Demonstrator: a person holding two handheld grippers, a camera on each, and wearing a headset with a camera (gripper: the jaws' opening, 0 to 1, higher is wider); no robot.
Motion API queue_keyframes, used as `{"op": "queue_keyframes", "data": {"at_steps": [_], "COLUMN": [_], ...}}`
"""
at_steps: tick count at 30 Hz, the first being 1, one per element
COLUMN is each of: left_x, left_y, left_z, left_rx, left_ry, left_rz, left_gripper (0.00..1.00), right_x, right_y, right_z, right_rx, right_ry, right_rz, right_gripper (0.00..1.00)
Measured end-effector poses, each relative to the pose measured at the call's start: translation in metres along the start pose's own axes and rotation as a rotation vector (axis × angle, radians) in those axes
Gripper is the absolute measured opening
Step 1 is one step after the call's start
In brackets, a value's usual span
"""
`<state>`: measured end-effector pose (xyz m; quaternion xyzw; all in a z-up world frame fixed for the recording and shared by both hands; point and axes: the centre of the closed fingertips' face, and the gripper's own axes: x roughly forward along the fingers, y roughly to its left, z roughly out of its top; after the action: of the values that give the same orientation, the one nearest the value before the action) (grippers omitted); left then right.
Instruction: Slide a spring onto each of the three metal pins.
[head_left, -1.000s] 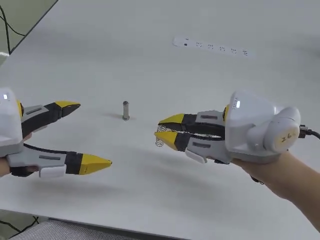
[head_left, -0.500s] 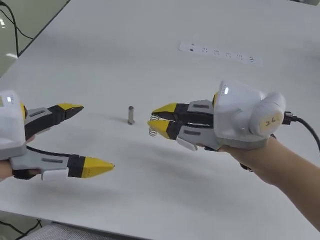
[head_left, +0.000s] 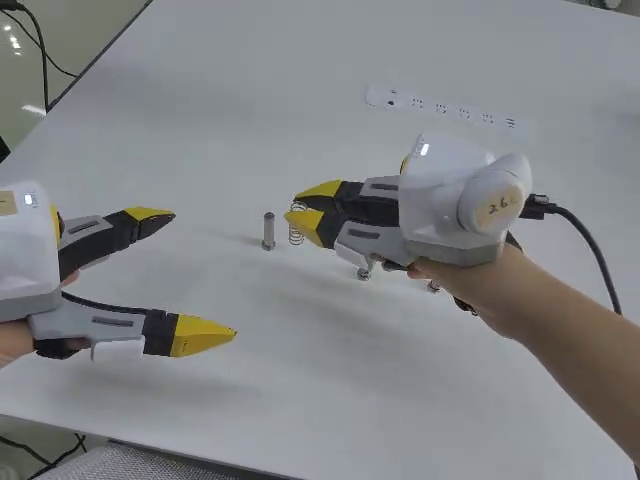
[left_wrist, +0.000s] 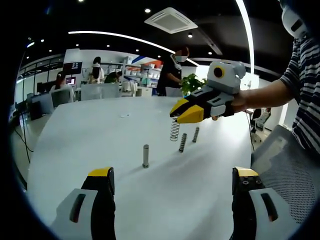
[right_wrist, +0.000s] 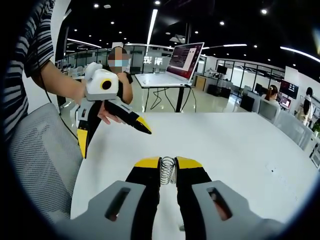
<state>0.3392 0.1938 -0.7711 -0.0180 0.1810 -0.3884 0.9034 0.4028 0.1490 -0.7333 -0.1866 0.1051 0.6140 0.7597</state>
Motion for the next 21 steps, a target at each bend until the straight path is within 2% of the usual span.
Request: {"op": "queue_keyframes", "data": {"at_steps": [9, 21], "left_x": [-0.001, 0.001], "left_y": [-0.002, -0.007], "left_z": [-0.005, -0.009], "left_rx": [0.001, -0.001], "left_ry": [0.012, 0.028], "left_rz": [-0.007, -0.031], "left_gripper": [0.97, 0.97], "right_x": [0.014, 0.030], "right_y": [-0.016, -0.023], "right_z": [0.004, 0.008], "right_rx": [0.032, 0.092], "right_ry": [0.001, -0.005], "right_rz": [-0.042, -0.069], "right_gripper": [0.13, 0.13]}}
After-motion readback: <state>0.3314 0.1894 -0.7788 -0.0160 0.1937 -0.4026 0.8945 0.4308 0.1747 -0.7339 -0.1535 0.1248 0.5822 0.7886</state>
